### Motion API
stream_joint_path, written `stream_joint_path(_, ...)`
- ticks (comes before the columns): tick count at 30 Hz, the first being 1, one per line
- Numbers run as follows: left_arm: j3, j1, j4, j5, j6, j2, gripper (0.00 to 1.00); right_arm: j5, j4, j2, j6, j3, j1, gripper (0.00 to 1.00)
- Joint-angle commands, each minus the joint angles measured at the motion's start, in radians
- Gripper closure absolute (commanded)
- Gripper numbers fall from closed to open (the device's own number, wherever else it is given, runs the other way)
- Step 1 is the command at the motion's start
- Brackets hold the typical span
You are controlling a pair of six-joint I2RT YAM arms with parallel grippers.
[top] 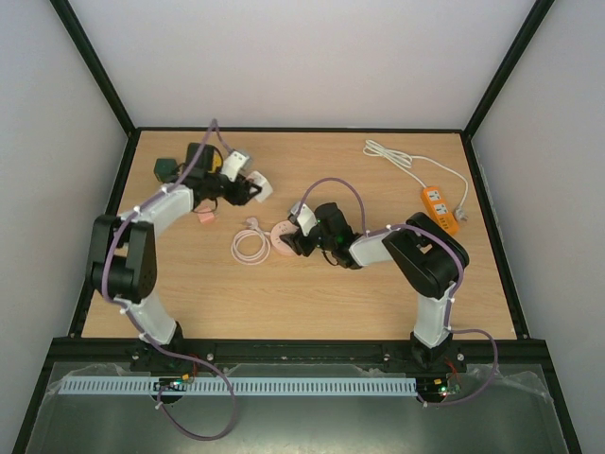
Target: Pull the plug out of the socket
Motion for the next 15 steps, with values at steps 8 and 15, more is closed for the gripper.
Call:
stream_joint_path(8,0.199,0.197,-0.075,0.259,-0.154,0.271,0.92,0.013,-0.261,-0.001,0.0,0.004,-0.021,0.38)
stream_joint_path(15,0.21,0.251,-0.1,0.277,-0.177,0.344,0.75,-0.013,-0.339,-0.079,-0.03,0.018,-0.051,0.28)
